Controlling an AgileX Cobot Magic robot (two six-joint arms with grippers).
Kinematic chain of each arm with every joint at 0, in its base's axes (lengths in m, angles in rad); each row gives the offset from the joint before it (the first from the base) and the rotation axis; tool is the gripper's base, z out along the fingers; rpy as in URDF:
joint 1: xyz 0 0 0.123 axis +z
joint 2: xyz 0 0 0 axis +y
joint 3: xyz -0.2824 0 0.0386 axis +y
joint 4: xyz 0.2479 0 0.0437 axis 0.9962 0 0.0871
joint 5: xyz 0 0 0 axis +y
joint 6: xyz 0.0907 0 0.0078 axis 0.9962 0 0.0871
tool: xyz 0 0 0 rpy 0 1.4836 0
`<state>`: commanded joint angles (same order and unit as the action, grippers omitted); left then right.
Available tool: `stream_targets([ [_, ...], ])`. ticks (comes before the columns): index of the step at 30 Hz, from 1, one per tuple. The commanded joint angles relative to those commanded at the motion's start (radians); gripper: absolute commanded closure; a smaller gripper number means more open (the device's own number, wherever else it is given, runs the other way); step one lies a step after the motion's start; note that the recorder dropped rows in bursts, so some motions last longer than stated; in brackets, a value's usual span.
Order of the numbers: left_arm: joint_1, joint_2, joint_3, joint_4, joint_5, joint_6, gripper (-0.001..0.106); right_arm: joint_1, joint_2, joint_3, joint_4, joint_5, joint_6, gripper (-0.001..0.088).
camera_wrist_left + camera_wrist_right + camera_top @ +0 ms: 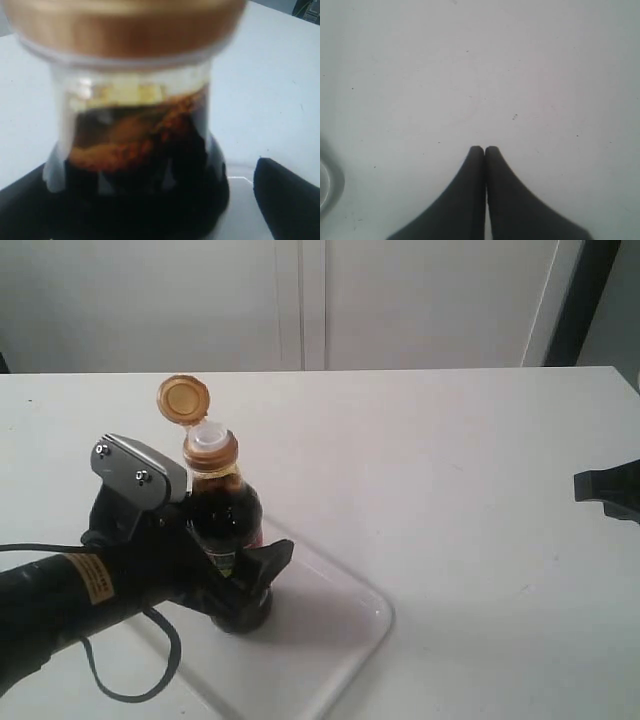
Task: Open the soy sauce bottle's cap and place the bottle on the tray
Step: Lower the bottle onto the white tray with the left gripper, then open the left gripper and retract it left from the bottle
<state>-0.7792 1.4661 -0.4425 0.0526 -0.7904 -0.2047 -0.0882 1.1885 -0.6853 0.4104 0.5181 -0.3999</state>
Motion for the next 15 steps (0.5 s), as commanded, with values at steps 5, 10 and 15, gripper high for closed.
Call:
stream_targets([
  [5, 0.0, 0.0, 0.0, 0.0, 0.122, 0.0, 0.0, 0.0, 0.0, 0.0, 0.0, 0.0, 0.0, 0.0868],
  [10, 0.0, 0.0, 0.0, 0.008, 0.221, 0.0, 0.0, 0.0, 0.0, 0.0, 0.0, 0.0, 0.0, 0.0868],
  [15, 0.0, -0.03, 0.0, 0.008, 0.321, -0.018, 0.0, 0.0, 0.0, 0.0, 0.0, 0.0, 0.0, 0.0868],
])
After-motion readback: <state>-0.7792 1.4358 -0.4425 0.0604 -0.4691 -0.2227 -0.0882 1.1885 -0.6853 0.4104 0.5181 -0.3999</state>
